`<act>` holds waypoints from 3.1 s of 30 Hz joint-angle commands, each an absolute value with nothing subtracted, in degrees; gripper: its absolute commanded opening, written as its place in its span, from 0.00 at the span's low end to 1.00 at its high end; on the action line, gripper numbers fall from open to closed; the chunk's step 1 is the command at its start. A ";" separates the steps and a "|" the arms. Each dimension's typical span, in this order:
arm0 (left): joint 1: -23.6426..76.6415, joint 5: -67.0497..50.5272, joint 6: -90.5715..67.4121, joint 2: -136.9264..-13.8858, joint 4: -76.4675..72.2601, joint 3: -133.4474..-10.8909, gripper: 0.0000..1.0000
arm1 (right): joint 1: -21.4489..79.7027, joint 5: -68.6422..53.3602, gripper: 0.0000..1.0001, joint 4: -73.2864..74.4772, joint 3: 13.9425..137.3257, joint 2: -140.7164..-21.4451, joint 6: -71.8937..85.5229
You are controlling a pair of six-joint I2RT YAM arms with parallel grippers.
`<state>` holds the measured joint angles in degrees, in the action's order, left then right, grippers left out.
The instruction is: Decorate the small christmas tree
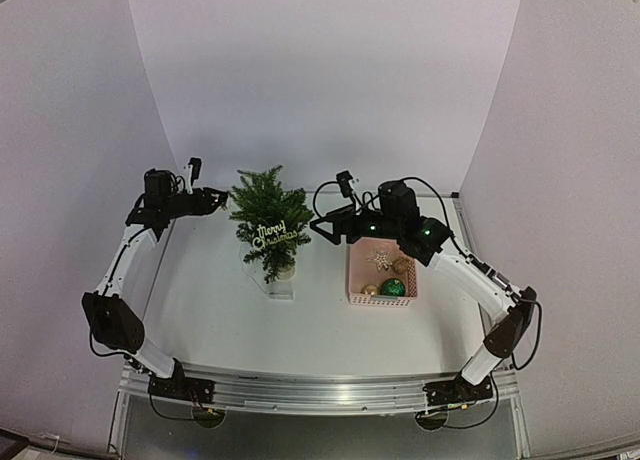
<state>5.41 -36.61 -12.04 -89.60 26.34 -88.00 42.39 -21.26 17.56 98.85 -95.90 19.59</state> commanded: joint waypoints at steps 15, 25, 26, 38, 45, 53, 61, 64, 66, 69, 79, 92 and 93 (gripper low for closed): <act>5.06 -38.61 -14.55 -87.05 19.69 -84.01 0.08 | 42.11 -22.15 0.82 16.01 99.41 -94.34 19.67; 5.09 -39.40 -13.98 -87.32 20.37 -83.96 0.36 | 42.10 -22.20 0.82 16.00 98.97 -94.13 19.70; 5.10 -39.60 -13.98 -87.39 20.41 -84.07 0.40 | 42.10 -22.23 0.82 16.00 98.98 -94.13 19.75; 5.00 -39.85 -13.05 -87.28 20.99 -84.60 0.76 | 42.11 -22.07 0.82 15.91 98.41 -93.55 19.86; 4.91 -40.03 -11.93 -87.29 21.25 -85.59 0.78 | 42.10 -22.01 0.82 15.80 98.30 -93.32 19.86; 4.61 -40.51 -9.85 -86.62 21.58 -86.14 0.79 | 42.09 -19.16 0.81 15.98 97.56 -92.54 20.01; 4.61 -42.60 -4.39 -82.77 23.64 -86.43 0.84 | 38.51 -3.31 0.82 23.35 95.01 -89.86 24.42; 4.65 -42.45 -4.10 -79.79 21.83 -84.47 0.88 | 36.34 6.88 0.81 31.42 94.60 -89.08 26.74; 4.64 -41.97 -4.76 -78.11 20.72 -83.33 0.89 | 34.70 11.37 0.81 36.64 94.36 -89.29 28.21; 4.64 -41.01 -5.73 -75.79 19.68 -81.54 0.90 | 32.09 14.47 0.80 42.93 93.91 -90.80 28.58; 4.62 -36.03 -5.87 -71.08 18.23 -75.73 0.91 | 27.54 9.73 0.64 51.43 99.92 -105.31 19.64; 4.52 -32.27 -7.75 -69.97 15.38 -70.67 0.91 | 26.09 13.30 0.47 68.34 118.15 -125.73 14.57; 4.53 -32.24 -7.80 -70.01 15.20 -70.37 0.91 | 26.03 14.91 0.49 69.70 118.86 -126.38 14.73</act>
<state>4.82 -33.52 -6.70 -71.63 18.82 -71.24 26.13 9.99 61.52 114.48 -124.36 15.44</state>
